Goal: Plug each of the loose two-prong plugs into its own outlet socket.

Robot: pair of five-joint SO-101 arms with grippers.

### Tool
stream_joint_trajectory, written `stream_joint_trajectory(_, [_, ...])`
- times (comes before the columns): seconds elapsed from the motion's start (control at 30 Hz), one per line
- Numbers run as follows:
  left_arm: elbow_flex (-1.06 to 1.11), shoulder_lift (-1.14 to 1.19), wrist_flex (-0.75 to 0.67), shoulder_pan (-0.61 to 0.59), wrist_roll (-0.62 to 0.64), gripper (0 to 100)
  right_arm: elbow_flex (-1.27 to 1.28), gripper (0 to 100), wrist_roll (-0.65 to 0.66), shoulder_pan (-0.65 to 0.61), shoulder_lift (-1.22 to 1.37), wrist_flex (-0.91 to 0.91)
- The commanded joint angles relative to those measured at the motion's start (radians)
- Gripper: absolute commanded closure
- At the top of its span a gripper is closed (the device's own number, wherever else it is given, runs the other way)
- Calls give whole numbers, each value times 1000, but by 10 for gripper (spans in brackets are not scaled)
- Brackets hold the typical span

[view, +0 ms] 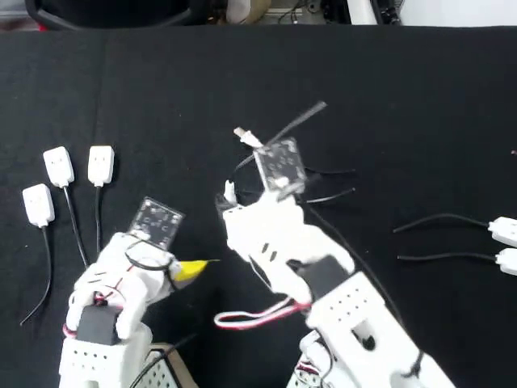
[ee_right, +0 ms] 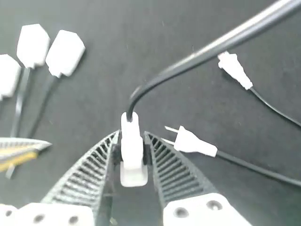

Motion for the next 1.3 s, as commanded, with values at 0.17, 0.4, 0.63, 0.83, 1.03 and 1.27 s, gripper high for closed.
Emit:
stream_joint_trajectory(0.17, [-64, -5, -137, 314, 63, 604, 303, 987, -120, -32, -384, -290])
stream_joint_trajectory(0.4, [-90, -3, -155, 326, 61, 676, 357, 987, -120, -150, -581, -143])
stream_joint_trajectory(0.63, [-110, -3, -133, 298, 64, 774, 357, 987, -101, -229, -634, -60])
stream_joint_trajectory(0.83, [-122, -3, -129, 289, 123, 822, 344, 987, -104, -232, -634, -32])
stream_joint_trajectory(1.03, [-114, -3, -147, 274, 124, 822, 277, 987, -98, -232, -634, 94])
stream_joint_trajectory(1.27, [-96, -3, -204, 211, 126, 822, 272, 987, -97, -233, -634, 103])
